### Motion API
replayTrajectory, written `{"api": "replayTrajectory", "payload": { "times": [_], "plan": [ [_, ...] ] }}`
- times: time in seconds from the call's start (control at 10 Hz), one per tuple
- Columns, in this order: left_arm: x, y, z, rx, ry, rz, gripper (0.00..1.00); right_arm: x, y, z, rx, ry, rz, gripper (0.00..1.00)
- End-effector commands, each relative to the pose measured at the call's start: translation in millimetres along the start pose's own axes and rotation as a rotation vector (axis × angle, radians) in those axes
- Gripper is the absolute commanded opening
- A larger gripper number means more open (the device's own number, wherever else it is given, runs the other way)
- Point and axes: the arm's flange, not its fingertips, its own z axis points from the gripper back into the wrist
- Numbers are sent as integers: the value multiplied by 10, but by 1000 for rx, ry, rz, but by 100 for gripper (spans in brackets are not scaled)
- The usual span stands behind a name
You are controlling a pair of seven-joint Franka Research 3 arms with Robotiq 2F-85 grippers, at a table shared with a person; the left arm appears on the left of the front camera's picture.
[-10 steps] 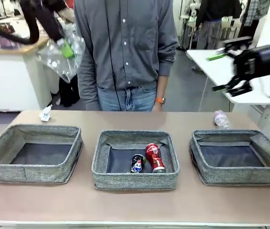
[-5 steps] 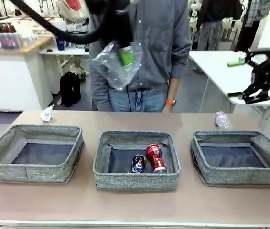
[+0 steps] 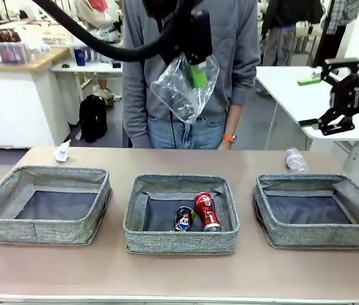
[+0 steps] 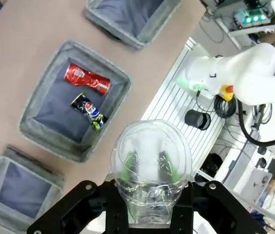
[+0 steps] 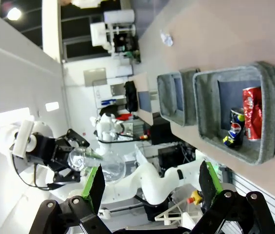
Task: Sort the waste into the appropriate baskets.
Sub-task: Pick up the waste item pointed out by the person.
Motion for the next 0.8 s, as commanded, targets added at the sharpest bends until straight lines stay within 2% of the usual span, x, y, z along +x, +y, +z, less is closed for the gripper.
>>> {"api": "replayTrajectory", "payload": {
  "times": [0.0, 0.1, 0.2, 0.3, 0.6, 0.7],
  "plan": [
    [23, -72, -23, -1, -5, -12, 24, 9, 32, 40, -13, 10, -21, 100],
    [2, -56, -47, 56, 103, 224, 24, 9, 32, 40, -13, 10, -21, 100],
    [25, -208, -127, 70, 266, 282, 24, 9, 32, 40, -13, 10, -21, 100],
    [54, -308, -117, 69, 323, 318, 24, 9, 32, 40, -13, 10, -21, 100],
    [258, -479, 211, 165, 342, 501, 24, 9, 32, 40, -13, 10, -21, 100],
    [311, -532, 254, 152, 347, 501, 24, 9, 32, 40, -13, 10, -21, 100]
  ]
}}
